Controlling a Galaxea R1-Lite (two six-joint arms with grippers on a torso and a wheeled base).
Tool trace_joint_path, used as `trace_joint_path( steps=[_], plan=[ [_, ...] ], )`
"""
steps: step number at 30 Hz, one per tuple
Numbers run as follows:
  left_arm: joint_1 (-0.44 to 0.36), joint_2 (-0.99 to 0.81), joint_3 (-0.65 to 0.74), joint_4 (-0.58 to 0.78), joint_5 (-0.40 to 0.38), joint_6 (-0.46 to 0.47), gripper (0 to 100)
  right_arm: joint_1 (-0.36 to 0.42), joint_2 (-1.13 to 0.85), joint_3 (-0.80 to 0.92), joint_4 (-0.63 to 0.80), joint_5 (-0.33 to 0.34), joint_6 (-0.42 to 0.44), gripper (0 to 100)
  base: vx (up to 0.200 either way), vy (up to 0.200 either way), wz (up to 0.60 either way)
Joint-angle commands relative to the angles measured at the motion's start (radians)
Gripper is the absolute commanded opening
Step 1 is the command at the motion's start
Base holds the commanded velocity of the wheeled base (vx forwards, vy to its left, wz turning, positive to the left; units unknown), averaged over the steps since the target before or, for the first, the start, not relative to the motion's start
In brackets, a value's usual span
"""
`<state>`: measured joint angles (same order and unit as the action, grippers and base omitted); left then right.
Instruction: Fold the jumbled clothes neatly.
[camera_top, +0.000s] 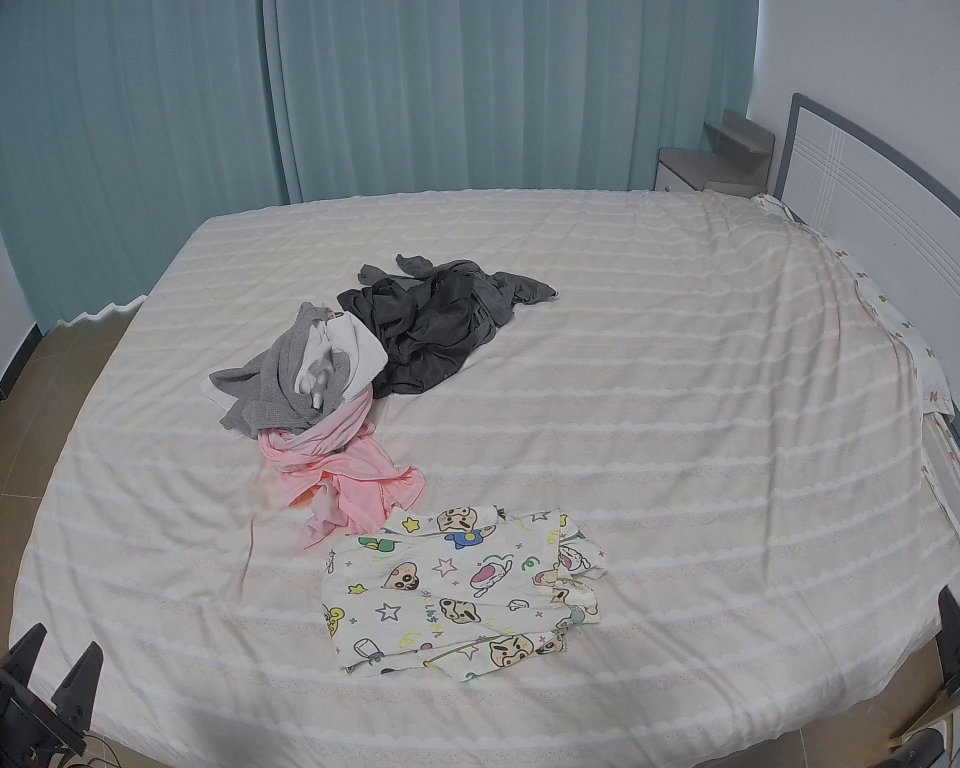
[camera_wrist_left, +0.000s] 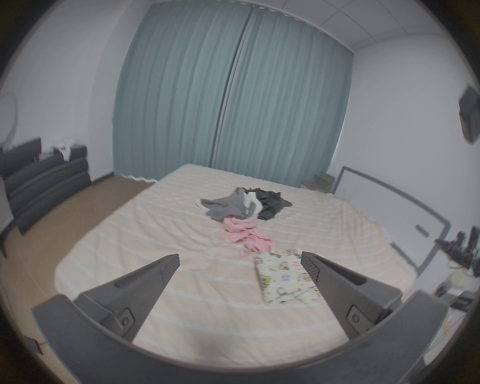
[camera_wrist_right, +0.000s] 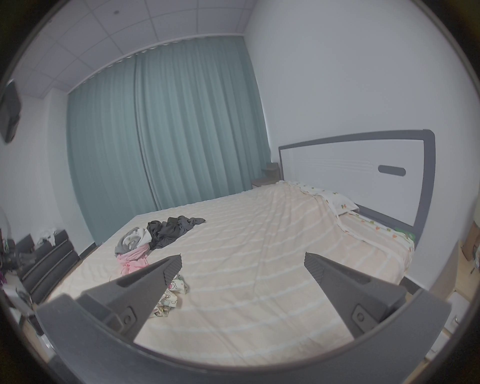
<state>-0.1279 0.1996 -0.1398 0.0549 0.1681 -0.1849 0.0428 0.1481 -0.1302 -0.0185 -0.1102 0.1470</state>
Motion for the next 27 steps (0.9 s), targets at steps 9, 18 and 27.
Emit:
trace_joint_path(
  steps=[9, 18, 27],
  plan=[
    [0.111, -0.181, 0.138, -0.098, -0.082, 0.136, 100, -0.044, -0.148, 0.129, 0.017, 0.127, -0.153, 100, 0.000, 0.000, 0.00],
    [0.126, -0.192, 0.137, -0.053, -0.203, 0.189, 100, -0.044, -0.148, 0.129, 0.017, 0.113, -0.145, 100, 0.000, 0.000, 0.00],
    [0.126, -0.193, 0.137, -0.056, -0.203, 0.177, 100, -0.044, -0.148, 0.129, 0.015, 0.099, -0.119, 100, 0.000, 0.000, 0.00]
  ],
)
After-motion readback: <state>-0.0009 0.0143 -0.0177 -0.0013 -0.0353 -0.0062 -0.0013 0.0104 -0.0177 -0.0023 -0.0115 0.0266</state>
